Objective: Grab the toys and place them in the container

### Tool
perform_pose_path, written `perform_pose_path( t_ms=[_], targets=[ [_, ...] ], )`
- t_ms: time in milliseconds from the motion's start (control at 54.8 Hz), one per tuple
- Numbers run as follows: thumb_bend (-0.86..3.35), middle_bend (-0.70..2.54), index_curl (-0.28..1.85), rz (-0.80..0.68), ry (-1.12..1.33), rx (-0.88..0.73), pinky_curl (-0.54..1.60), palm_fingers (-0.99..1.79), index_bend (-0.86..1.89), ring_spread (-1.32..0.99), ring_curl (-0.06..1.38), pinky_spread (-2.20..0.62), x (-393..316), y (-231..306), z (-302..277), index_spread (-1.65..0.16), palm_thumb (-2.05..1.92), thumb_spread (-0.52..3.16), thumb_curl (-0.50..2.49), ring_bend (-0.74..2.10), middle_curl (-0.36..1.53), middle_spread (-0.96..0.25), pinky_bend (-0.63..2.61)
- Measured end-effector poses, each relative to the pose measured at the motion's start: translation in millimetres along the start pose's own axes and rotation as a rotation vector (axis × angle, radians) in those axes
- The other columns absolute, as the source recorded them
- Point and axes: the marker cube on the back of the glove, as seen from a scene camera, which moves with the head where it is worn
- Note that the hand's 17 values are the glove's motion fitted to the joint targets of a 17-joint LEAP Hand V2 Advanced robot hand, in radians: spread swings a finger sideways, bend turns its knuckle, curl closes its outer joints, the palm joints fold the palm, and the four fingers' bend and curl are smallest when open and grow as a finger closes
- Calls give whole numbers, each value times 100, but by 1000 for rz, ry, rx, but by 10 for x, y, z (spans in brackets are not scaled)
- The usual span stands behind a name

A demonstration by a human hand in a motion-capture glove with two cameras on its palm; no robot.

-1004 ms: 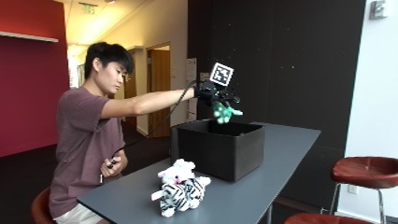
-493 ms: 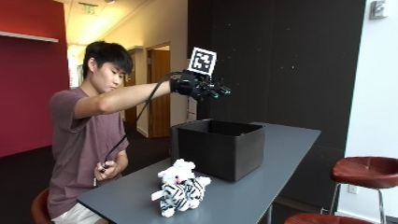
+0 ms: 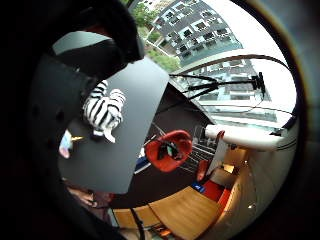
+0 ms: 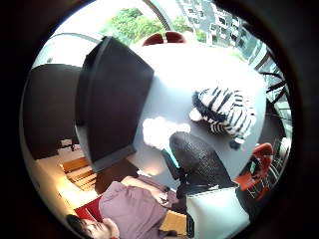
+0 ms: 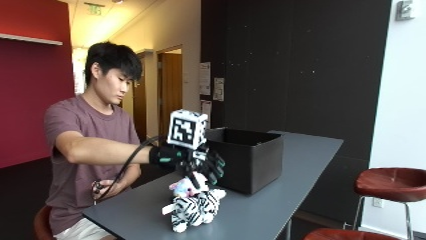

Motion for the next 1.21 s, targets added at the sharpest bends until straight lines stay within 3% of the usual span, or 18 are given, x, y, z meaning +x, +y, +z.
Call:
perform_pose_path(
  t_ms=[219,493,511,529,566,730,968,1095,1205],
  targets=[
    [-1,29,10,-89,125,-88,43,-6,4,-1,42,4,-84,-45,1055,-19,7,122,31,54,33,-2,103],
    [-1,61,2,-68,96,-21,41,14,-2,-19,53,-7,9,-281,1224,-14,12,120,33,106,45,-9,109],
    [-1,58,3,-67,92,-23,41,2,2,-18,51,-5,7,-298,1224,-15,12,121,33,99,44,-8,109],
    [-1,68,3,-67,86,-26,42,21,-2,-22,57,-10,5,-317,1221,-14,13,119,33,116,48,-11,111],
    [-2,67,1,-67,72,-38,40,15,-2,-23,54,-11,3,-357,1213,-13,13,118,33,117,46,-11,111],
    [7,87,-1,-28,-18,-95,40,56,6,-33,60,-27,-16,-456,1181,-12,32,123,37,145,54,-19,121],
    [12,96,-1,-64,-144,-288,38,90,19,-35,59,-38,-137,-354,1062,-20,58,93,55,145,62,-26,114],
    [11,97,0,-74,-172,-281,38,104,27,-34,58,-38,-290,-201,711,-25,63,75,63,142,65,-29,105],
    [8,97,-1,-57,-177,-195,38,107,29,-34,58,-38,-342,-72,22,-28,63,65,68,139,67,-29,101]
  ],
)
